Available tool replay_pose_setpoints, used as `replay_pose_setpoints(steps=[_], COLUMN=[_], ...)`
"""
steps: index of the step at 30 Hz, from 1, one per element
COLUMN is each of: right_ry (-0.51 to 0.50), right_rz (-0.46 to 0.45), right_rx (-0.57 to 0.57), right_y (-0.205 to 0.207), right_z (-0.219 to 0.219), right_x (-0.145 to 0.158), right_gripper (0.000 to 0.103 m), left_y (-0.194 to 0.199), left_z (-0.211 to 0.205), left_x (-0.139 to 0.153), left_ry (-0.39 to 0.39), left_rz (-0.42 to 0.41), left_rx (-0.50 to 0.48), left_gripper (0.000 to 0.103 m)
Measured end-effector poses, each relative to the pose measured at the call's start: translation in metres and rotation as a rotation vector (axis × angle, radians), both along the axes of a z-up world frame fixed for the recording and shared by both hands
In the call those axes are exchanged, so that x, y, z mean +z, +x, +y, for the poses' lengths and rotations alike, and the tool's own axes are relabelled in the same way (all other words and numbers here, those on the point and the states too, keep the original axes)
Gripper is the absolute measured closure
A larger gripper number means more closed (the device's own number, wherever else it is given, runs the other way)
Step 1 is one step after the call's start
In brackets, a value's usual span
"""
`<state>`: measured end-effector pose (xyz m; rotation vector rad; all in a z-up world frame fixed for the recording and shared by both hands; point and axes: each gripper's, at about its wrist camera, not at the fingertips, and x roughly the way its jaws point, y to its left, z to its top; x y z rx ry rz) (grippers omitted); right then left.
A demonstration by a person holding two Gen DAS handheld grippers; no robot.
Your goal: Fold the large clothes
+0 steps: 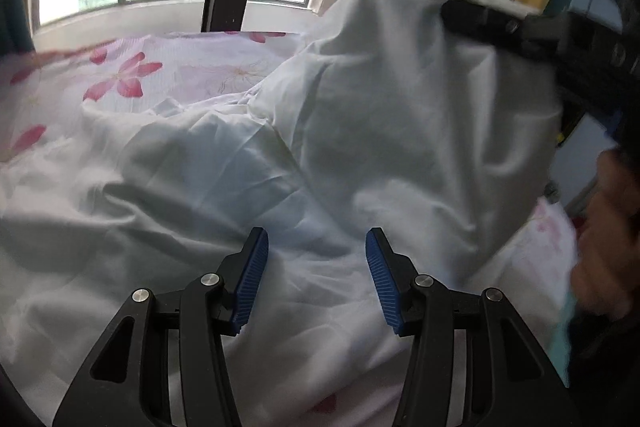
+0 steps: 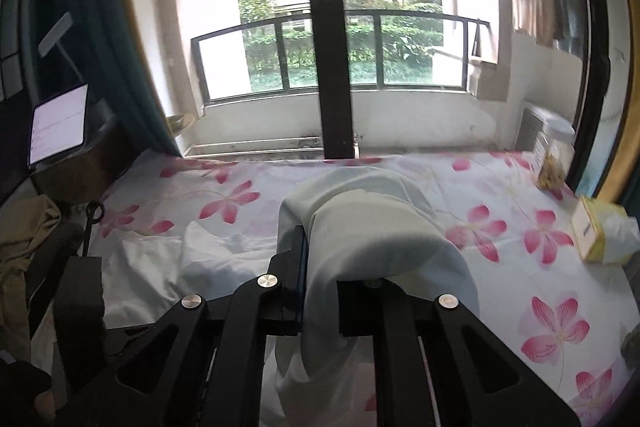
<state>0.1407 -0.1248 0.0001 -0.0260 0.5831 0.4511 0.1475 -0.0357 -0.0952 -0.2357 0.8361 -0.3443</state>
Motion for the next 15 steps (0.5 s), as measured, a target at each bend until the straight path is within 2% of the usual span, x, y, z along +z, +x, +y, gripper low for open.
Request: replay_pose_setpoints(steps=[1, 7, 11, 15], right_ry=[-0.009, -0.056, -0.098, -0.119], right_rz=[-0.002, -0.011, -0.031, -0.028], right_rx=[0.002, 0.025, 0.059, 0.095], right_y=[-0.001, -0.008, -0.016, -0.023], right_z=[0.005, 0.029, 0.052, 0.074], right_x=[0.001, 0.003, 0.003, -0.001], right_gripper=[0.092, 0.092, 0.092, 0.092], left_y=[-0.005, -0.044, -0.066, -0.077], left_z=[0.006, 0.045, 0.083, 0.118], left_x=[0.006, 0.045, 0.061, 0.062], left_ry=[-0.025, -0.032, 0.011, 0.044], left_rz=[-0.008, -0.127, -0.183, -0.191], left_rx=[-0.007, 0.042, 0.143, 0.242], left_gripper=[0.049, 0.049, 0.049, 0.049])
